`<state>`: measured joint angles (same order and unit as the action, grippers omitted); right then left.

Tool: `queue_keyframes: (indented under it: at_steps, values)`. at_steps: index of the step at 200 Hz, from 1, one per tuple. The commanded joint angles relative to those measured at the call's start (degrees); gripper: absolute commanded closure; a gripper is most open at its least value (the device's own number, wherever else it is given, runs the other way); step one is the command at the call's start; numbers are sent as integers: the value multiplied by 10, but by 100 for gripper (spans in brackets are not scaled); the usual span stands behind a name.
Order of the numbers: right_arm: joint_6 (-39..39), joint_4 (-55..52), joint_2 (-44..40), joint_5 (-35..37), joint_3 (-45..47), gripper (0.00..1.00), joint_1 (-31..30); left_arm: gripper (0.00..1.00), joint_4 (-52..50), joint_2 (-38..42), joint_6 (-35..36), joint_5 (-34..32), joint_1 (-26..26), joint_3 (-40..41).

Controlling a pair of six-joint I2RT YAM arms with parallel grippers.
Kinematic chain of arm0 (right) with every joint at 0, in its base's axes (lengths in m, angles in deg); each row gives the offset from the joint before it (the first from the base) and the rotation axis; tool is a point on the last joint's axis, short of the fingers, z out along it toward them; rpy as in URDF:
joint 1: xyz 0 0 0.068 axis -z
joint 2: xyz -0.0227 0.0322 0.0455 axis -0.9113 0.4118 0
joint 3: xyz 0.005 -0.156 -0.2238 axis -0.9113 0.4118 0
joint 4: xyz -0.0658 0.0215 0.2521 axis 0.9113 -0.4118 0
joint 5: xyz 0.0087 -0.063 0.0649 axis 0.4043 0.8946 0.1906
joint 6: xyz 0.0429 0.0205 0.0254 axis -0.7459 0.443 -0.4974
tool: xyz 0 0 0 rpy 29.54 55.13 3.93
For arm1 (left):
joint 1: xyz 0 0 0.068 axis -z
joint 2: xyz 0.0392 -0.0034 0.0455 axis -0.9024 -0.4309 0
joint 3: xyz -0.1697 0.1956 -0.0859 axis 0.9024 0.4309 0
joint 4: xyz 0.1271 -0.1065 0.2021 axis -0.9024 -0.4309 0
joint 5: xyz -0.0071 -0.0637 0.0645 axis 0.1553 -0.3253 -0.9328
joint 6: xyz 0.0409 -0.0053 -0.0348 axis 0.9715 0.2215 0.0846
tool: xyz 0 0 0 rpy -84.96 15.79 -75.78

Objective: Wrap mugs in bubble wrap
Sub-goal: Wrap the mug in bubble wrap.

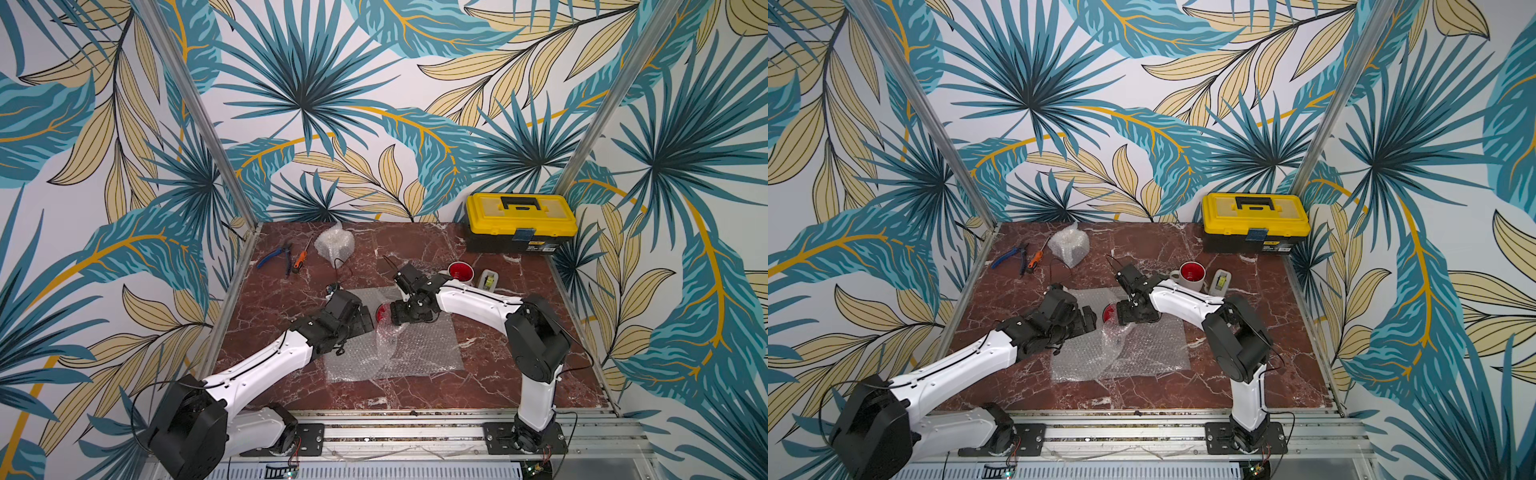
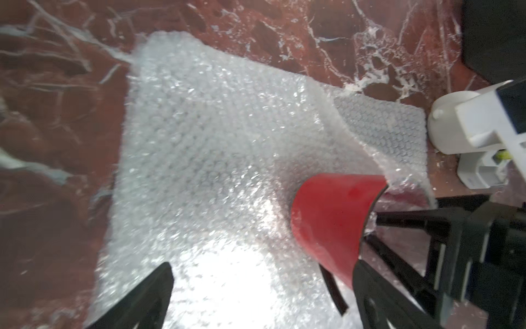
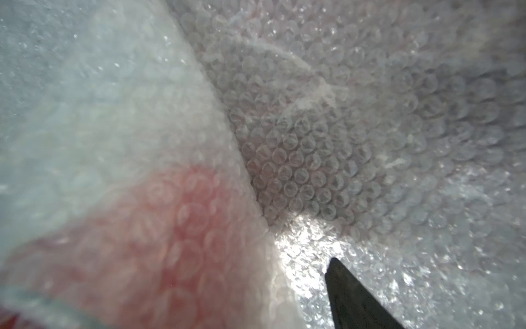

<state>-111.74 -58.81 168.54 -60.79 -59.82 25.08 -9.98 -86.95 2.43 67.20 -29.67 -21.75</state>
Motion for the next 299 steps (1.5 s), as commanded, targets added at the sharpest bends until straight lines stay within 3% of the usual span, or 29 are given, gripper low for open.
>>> queue_keyframes:
  at_steps: [1,31,68,92,134,299]
  values:
    - [-1,-52,26,22,7,25,-4,8,-154,34,-51,-36,-3,6]
    - [-2,-56,26,19,-1,25,-4,19,-202,89,-126,-9,-3,74]
    - [0,-57,23,15,-3,25,-4,15,-201,119,-152,-8,-4,124]
    - [2,-57,24,13,-3,25,-5,12,-167,108,-141,6,-4,134]
    - [-1,-55,24,10,-2,25,-5,18,-64,92,-114,48,-8,152]
    - [-4,-47,26,1,7,26,-5,34,-94,133,-58,86,-8,87]
